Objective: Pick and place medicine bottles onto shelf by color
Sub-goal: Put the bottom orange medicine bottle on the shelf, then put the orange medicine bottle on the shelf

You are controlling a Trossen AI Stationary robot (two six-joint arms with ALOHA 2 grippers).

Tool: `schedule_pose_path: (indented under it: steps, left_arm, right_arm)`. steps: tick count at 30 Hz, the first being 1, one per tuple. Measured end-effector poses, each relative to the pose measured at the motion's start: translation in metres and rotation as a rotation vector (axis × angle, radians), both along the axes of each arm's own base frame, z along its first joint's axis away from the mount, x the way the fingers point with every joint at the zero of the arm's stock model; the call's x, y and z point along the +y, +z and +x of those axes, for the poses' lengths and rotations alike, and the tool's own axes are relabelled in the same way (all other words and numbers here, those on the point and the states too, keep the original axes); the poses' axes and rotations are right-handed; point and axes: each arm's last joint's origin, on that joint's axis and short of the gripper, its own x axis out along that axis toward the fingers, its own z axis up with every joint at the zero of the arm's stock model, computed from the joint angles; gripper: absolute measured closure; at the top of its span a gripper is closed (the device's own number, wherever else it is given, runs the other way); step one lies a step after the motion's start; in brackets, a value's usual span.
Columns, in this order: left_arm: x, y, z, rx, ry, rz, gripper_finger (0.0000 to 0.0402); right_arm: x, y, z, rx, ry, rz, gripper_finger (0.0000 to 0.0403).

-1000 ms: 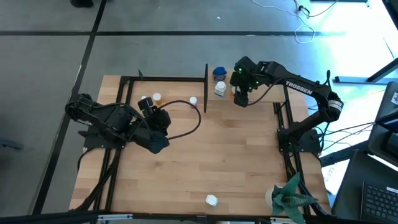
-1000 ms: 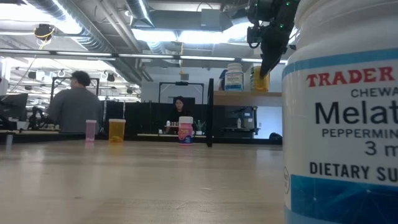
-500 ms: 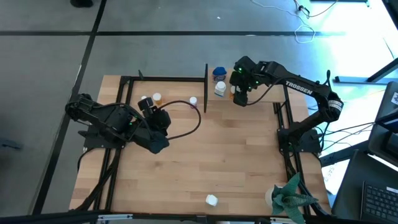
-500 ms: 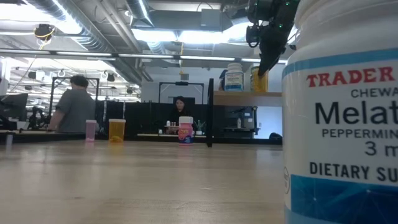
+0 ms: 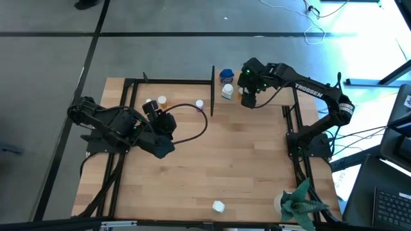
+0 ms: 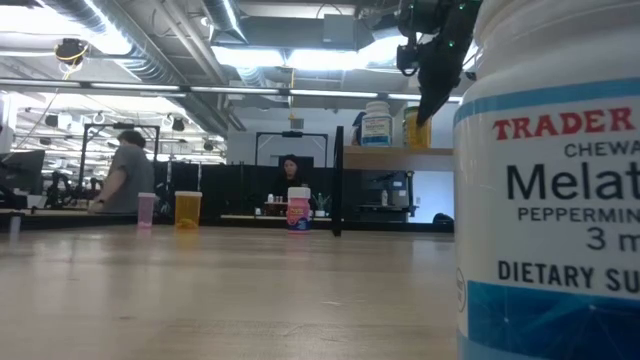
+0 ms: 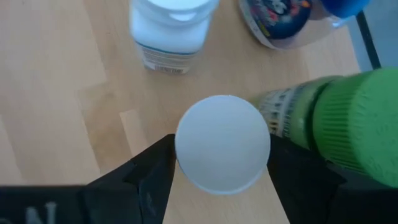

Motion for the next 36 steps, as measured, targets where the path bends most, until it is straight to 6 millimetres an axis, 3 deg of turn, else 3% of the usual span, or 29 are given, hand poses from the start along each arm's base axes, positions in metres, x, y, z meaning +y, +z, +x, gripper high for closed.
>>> schedule_pose_path:
  steps: [17,29,36]
  left_arm:
    - [0.000,0.000,0.000,0.000,0.000,0.000,0.0195]
    - [0.000,0.000,0.000,0.000,0.000,0.000,0.0195]
    - [0.000,0.000,-0.001,-0.005,0.017,-0.011,0.0195]
  right_arm:
    - [0.000,0.001,0.000,-0.011,-0.002,0.000,0.0161]
    - [0.010,0.023,-0.014,-0.090,0.005,-0.039,0.0161]
    - [0.034,0.045,-0.024,-0.176,0.066,-0.085,0.0161]
